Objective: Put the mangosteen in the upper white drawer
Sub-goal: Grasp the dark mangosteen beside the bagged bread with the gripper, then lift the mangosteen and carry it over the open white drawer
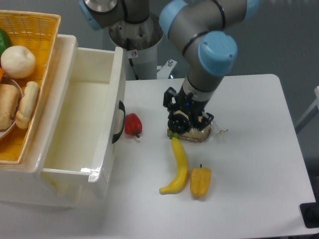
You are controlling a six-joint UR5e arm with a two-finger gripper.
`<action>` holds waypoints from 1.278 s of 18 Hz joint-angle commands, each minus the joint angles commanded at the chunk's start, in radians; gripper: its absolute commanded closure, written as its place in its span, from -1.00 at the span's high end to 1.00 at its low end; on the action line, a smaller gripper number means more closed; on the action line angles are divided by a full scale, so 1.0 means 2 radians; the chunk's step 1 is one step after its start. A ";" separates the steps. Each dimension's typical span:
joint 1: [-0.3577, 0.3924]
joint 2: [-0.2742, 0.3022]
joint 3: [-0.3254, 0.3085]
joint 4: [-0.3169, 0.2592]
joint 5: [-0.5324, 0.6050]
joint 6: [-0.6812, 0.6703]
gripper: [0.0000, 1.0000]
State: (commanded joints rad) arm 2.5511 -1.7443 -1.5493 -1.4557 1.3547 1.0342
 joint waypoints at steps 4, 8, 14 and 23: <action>-0.002 0.035 -0.001 -0.015 -0.033 -0.042 -0.36; -0.002 0.069 -0.003 -0.031 -0.074 -0.061 -0.36; -0.018 0.121 -0.005 -0.055 -0.107 -0.075 -0.32; -0.086 0.125 -0.019 -0.057 -0.109 -0.119 -0.30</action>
State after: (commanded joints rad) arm 2.3793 -1.4941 -1.5876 -1.5692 1.1367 0.7962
